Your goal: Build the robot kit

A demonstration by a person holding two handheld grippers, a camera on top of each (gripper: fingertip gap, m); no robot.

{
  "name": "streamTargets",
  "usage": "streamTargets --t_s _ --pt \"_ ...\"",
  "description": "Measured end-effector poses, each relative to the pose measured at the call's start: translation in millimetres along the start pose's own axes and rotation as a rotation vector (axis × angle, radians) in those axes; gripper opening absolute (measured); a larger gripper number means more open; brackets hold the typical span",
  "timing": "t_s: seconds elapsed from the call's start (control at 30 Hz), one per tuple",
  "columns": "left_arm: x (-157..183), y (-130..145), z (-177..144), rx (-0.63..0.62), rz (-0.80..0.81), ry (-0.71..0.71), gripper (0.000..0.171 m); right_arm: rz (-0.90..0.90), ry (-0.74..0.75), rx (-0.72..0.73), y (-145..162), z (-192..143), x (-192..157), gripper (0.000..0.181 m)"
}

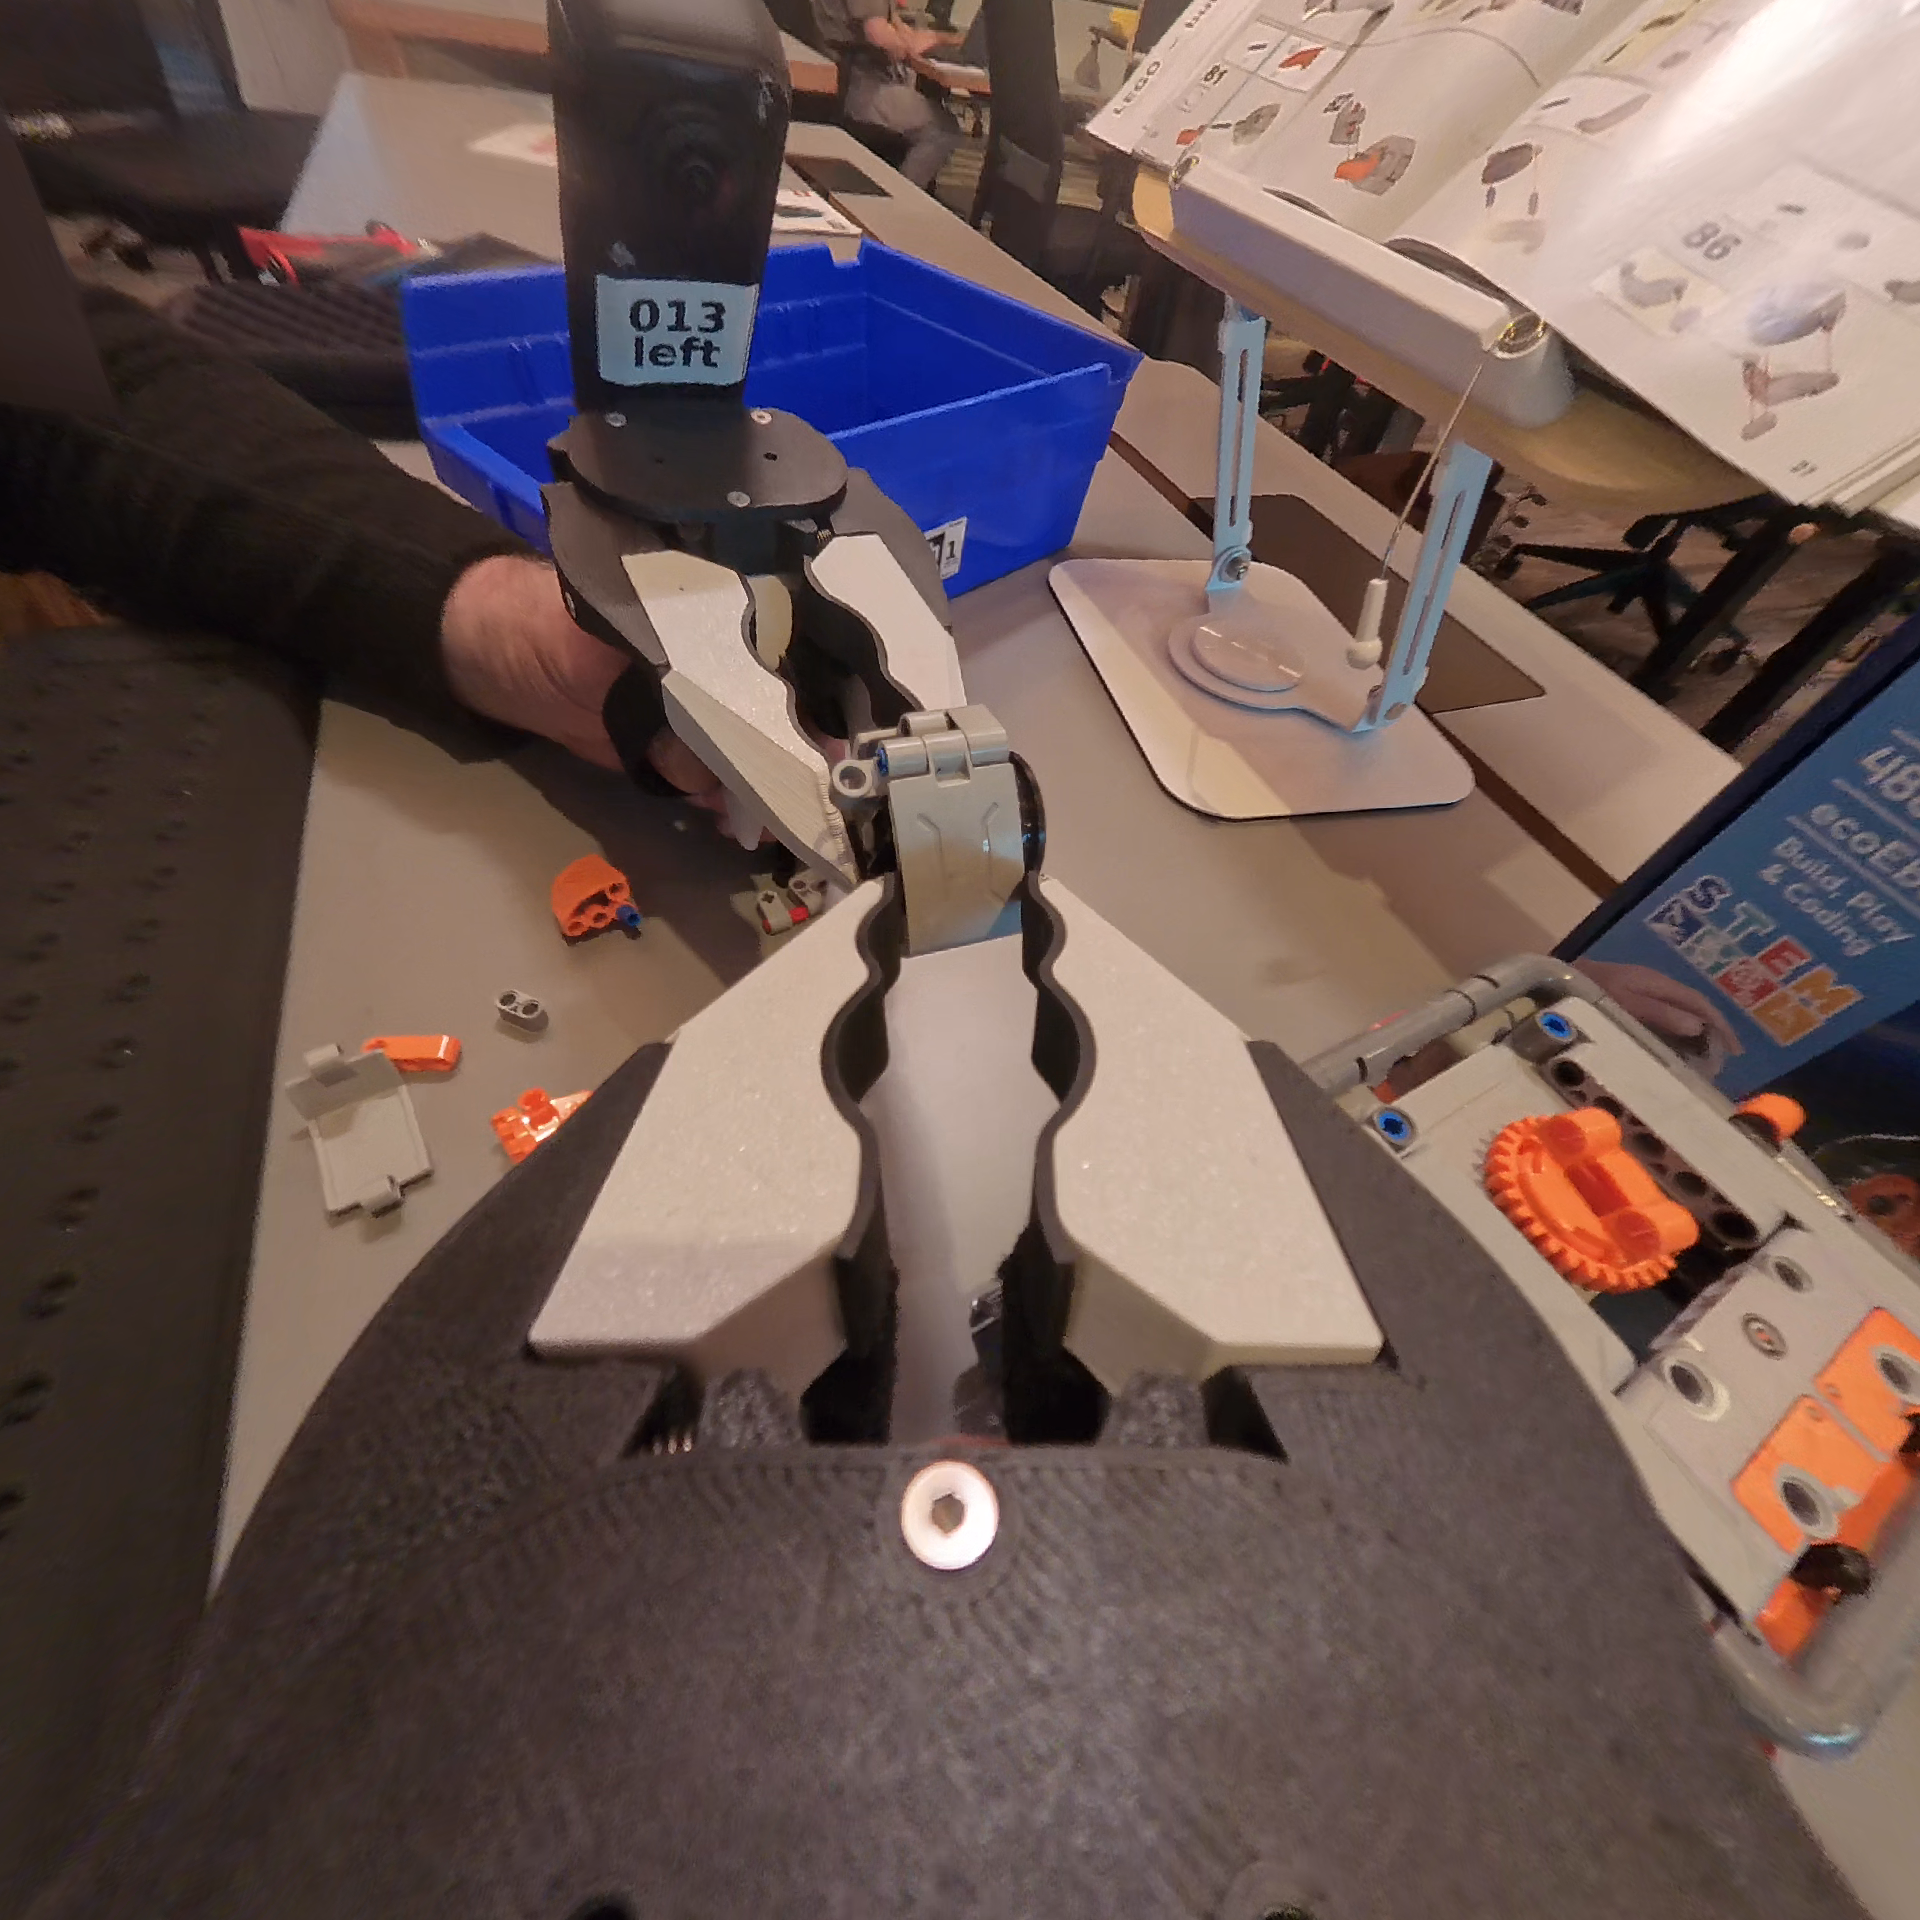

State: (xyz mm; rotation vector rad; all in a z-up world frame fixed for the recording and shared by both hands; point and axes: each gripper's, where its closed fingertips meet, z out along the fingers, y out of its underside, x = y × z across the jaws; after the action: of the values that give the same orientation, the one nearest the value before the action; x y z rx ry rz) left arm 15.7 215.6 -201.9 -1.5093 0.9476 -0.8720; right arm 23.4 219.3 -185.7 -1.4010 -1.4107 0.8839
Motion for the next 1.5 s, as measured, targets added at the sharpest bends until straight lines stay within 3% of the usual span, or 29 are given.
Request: streamTargets --t_s 0.27,0.97,1.5 --pt "-0.6 2.4 2.5 -0.018 0.051 -0.005 0.023 -0.033 0.023 0.058 -10.8 -4.2 -0.1 0.022" --pt "15.4 11.2 4.5 -0.07 0.182 0.059 0.023 -0.038 -0.104 0.024 -3.8 -3.3 -18.9 0.023" --pt "10.8 35.7 9.4 -0.199 0.307 -0.008 0.031 -0.339 0.022 -0.161 14.9 7.5 -23.6 0.021"
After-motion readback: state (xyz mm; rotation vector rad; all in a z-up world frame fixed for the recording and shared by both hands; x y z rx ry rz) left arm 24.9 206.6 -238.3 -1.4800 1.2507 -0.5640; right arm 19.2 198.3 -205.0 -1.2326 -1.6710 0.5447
